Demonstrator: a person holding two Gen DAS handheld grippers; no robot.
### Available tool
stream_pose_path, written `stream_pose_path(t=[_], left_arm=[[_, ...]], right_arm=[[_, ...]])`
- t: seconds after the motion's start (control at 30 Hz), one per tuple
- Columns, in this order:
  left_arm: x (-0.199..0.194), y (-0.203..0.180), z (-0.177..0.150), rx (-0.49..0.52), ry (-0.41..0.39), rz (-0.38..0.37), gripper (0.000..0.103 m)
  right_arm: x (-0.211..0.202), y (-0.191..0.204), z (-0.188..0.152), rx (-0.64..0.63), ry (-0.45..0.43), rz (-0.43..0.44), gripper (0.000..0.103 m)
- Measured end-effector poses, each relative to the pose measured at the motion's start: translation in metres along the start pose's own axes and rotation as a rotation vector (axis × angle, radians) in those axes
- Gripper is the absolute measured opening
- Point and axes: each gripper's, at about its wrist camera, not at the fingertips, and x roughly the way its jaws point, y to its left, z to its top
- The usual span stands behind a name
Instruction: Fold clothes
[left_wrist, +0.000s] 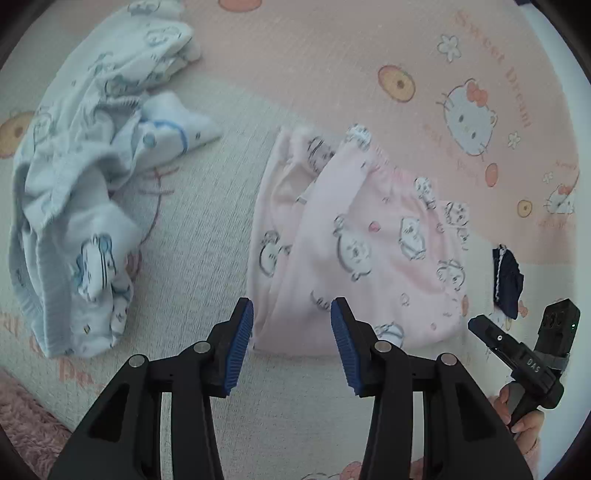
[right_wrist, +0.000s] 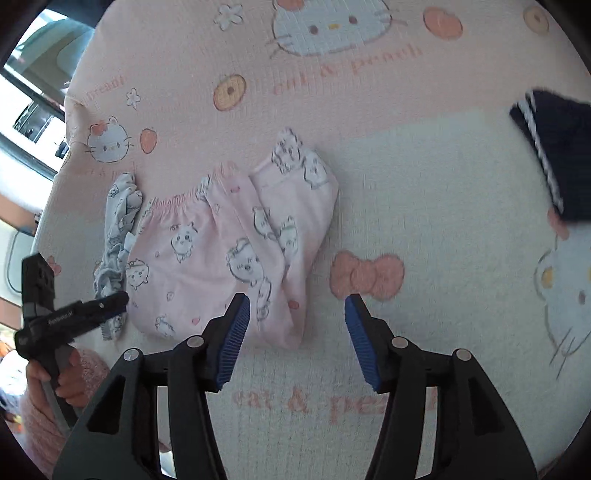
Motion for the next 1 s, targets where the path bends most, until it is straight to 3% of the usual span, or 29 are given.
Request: stream_pose_path(t=[0.07,0.2,0.23,0.27,0.33,0.4,0.53,0.7,0.8,0.9,1.0], left_arm=[[0.015,0.0,-0.004,-0.002,0.024,0.038,0.046],[0.022,-0.007,-0.006,0.029,0.035,0.044,0.042],[0.022,-0.013,-0.007,0.056,0.045,0.082,0.022],[0.02,-0.016,-0.008,0.061,0.064,0.059,0.01],[0.009,-0.021,-0.012,0.063,0.054,0.027,0.01],[-0.003,-0.03,-0.018,0.105,0.035,0.04,0.01],[-0.029,-0.04,-0.043,0.15,0.038,-0.004,0.01],[-0.036,-0.035,-0.097,0.186,0.081,-0.015,0.01],[-0.033,-0.024,-0.118,0.206,0.128,0.036,0.01],[-0.034,-0.009,-0.116,0.175,0.122,0.234,0.01],[-0.023,-0.033,-0.124,0.265,0.121,0.193,0.011]], right_arm=[[0.008,0.003,-0.001,-0.004,0.01,0.025,0.056],[0.038,0.007,0.003,0.001,0.039,-0.033,0.058],[0.039,0.013,0.003,-0.028,0.018,-0.032,0.043],[0.043,0.019,0.001,-0.052,0.046,-0.032,0.025],[0.043,0.028,-0.004,-0.064,0.077,-0.061,0.01],[0.03,0.033,-0.01,-0.088,0.062,-0.066,0.009],[-0.006,0.037,-0.03,-0.088,0.023,-0.084,0.009],[-0.048,0.028,-0.074,-0.049,0.004,-0.08,0.009],[-0.049,0.018,-0.106,-0.023,0.049,-0.105,0.01],[-0.049,0.016,-0.132,-0.007,0.104,-0.171,0.014],[-0.073,0.042,-0.137,-0.123,-0.028,-0.263,0.013]])
